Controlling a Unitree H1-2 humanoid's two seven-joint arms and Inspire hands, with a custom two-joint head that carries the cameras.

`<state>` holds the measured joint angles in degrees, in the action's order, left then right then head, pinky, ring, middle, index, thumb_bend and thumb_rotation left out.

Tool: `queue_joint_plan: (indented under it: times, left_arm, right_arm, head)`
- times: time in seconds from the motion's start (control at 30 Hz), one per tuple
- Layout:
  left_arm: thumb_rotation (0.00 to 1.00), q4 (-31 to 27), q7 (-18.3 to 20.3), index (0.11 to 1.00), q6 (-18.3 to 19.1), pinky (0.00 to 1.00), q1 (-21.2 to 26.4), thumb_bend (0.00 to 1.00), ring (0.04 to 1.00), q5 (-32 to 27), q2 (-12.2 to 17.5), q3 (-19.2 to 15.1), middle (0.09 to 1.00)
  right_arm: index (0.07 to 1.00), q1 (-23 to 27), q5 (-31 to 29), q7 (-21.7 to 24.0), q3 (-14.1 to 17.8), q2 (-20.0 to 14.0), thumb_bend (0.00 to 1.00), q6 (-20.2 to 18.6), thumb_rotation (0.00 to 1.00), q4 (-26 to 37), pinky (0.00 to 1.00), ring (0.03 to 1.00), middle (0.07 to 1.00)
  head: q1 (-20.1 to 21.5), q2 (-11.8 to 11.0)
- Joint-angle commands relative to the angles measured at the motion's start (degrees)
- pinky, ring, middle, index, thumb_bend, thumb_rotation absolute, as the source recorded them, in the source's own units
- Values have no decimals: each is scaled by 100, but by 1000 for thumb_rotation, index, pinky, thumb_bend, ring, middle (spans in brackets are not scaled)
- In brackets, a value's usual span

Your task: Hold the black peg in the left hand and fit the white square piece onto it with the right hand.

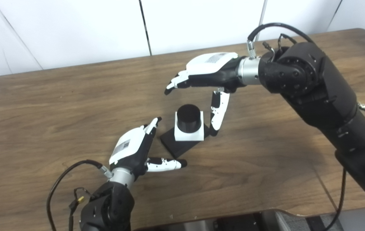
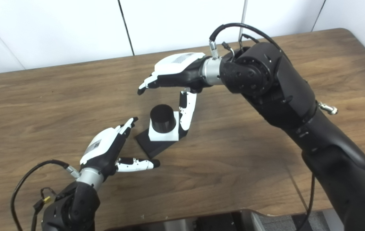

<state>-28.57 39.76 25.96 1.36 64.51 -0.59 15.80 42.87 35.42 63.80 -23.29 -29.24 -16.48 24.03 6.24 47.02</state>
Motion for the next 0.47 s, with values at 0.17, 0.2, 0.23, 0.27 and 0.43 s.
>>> queue_joint_plan:
  times: [0.17,0.2,0.23,0.27,0.43]
  left_arm:
    - [472,-598,-119,1000,90,1000,352,1000,1000,-544,-28,-992,994]
    - [505,-623,-166,1000,91,994,370,961,1000,-606,-64,-1121,989]
    - [525,-649,-283,1000,91,988,374,935,1000,-672,-134,-1260,986]
    - [531,-628,-640,1000,70,906,352,905,974,-822,-234,-1417,967]
    - [568,-186,-2408,933,-400,748,255,548,877,-1802,-637,-2028,929]
  right_arm:
    - [968,218,-49,-195,321,-411,1000,-90,345,-95,1000,1000,993]
    - [974,182,-82,-242,362,-436,1000,-87,352,-150,974,1000,996]
    - [979,138,-104,-296,404,-469,1000,-67,356,-198,957,1000,999]
    - [981,26,-168,-454,501,-498,1000,19,375,-290,942,1000,1000]
    - [970,-638,-372,-1421,997,-582,812,475,622,-778,788,955,974]
  head:
    - [-111,-80]
    - [-122,-100]
    - [-122,-105]
    - [-124,-134]
    - [-138,-162]
